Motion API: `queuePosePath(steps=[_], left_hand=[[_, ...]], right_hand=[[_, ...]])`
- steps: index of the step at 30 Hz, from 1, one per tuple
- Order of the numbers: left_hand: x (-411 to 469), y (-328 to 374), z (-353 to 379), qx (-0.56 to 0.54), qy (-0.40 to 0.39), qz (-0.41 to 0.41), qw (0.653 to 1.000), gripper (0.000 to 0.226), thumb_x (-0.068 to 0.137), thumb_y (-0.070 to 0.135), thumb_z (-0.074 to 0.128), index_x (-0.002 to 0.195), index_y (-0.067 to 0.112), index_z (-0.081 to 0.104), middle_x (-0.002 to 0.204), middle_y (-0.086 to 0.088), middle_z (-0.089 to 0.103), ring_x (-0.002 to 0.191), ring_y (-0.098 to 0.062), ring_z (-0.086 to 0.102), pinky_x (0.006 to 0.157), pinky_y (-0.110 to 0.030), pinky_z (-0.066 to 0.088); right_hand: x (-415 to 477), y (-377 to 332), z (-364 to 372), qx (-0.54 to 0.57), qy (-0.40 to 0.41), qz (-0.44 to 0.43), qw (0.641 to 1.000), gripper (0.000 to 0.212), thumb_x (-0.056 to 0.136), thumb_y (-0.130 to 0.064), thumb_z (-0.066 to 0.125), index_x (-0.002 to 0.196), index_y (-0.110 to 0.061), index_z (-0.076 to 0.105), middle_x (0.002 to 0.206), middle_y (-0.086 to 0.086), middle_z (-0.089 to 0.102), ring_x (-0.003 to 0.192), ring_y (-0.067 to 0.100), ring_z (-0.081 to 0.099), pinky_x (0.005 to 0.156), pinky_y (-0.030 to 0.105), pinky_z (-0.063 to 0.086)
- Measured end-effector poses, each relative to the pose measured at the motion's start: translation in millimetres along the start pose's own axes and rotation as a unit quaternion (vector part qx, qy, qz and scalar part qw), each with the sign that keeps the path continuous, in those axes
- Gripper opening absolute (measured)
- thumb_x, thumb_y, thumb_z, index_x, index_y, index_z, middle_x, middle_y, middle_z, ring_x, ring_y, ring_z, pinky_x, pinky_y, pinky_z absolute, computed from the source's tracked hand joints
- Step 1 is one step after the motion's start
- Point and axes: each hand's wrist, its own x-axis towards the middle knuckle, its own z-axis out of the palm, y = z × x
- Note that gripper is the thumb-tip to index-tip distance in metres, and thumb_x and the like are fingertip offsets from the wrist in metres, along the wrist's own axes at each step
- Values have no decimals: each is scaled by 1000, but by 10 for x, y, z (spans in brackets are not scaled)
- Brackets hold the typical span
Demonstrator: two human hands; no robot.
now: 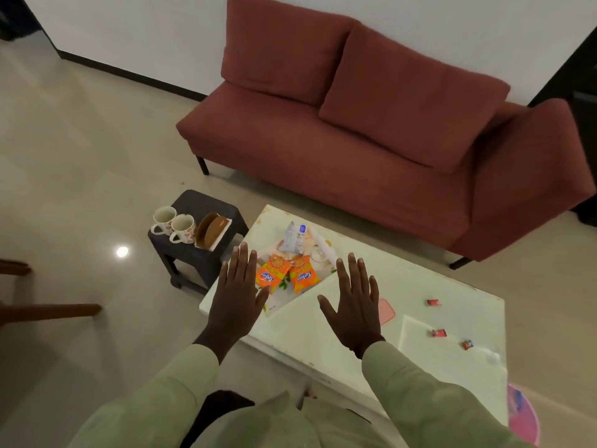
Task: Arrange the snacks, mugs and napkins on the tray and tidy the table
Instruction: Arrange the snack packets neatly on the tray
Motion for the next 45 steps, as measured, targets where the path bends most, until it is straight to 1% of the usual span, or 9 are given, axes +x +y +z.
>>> queuePosePath(steps=[9, 15, 22, 28, 32, 36, 39, 41, 45], left_hand=[[803, -703, 154, -21, -74, 94, 993, 81, 92, 52, 50, 154, 10, 18, 162, -12, 10, 149, -30, 11, 118, -48, 20], [1516, -1114, 434, -47, -123, 138, 982, 82, 93, 58, 37, 155, 16, 5, 161, -4, -10, 151, -23, -1, 118, -37, 3], [2262, -1206, 1646, -134, -138, 152, 969, 80, 91, 65, 28, 155, 19, 13, 163, 0, 1, 148, -15, -1, 116, -37, 9], [2718, -1177, 2766, -153, -148, 119, 970, 79, 91, 64, 31, 154, 20, 15, 164, -3, 11, 150, -20, 10, 116, -35, 9], [2964, -1136, 3258, -180, -136, 75, 971, 72, 96, 50, 43, 154, 16, 16, 161, -9, 22, 149, -25, 19, 117, -39, 20], [3258, -1019, 3472, -258, -144, -5, 955, 74, 93, 57, 43, 153, 20, 18, 160, -6, 27, 145, -26, 30, 114, -42, 30], [3523, -954, 3490, -360, -177, -62, 914, 77, 91, 50, 55, 152, 20, 21, 158, -3, 32, 142, -25, 36, 108, -35, 37], [3640, -908, 3445, -400, -192, -72, 894, 74, 91, 45, 60, 151, 18, 25, 152, -3, 42, 134, -23, 47, 94, -25, 45], [3593, -745, 3244, -454, -168, -67, 873, 61, 92, 35, 60, 146, 17, 38, 127, 0, 63, 113, -17, 61, 78, -11, 49]], right_hand=[[620, -481, 403, -4, 5, 96, 995, 81, 92, -64, 35, 158, -26, 6, 167, 2, 2, 154, 22, 0, 121, 53, 16], [1051, -732, 740, 22, 9, 163, 986, 84, 92, -67, 36, 157, -29, 0, 166, -6, -3, 154, 17, 0, 122, 48, 16], [1817, -630, 1839, 73, 26, 206, 975, 80, 91, -64, 44, 155, -30, 10, 165, 0, 18, 151, 21, 18, 120, 46, 23], [2197, -315, 3037, 92, 22, 220, 971, 76, 93, -61, 42, 156, -27, 14, 164, 1, 19, 151, 21, 19, 120, 43, 17], [2340, -87, 3552, 109, 18, 235, 966, 70, 94, -53, 38, 155, -26, 16, 162, 1, 25, 150, 21, 23, 121, 46, 23], [2473, 52, 3835, 121, 13, 242, 963, 68, 95, -48, 46, 154, -24, 23, 161, 1, 30, 148, 22, 28, 121, 45, 24], [2623, 78, 3876, 145, 10, 242, 959, 71, 94, -50, 52, 154, -23, 24, 161, 0, 30, 147, 21, 29, 121, 43, 25], [2769, 46, 3826, 180, 23, 240, 954, 77, 91, -55, 56, 153, -21, 26, 159, -1, 35, 145, 19, 34, 120, 43, 29], [3012, -9, 3657, 292, 52, 279, 913, 92, 85, -47, 69, 156, -18, 18, 156, 0, 39, 140, 20, 42, 114, 42, 40]])
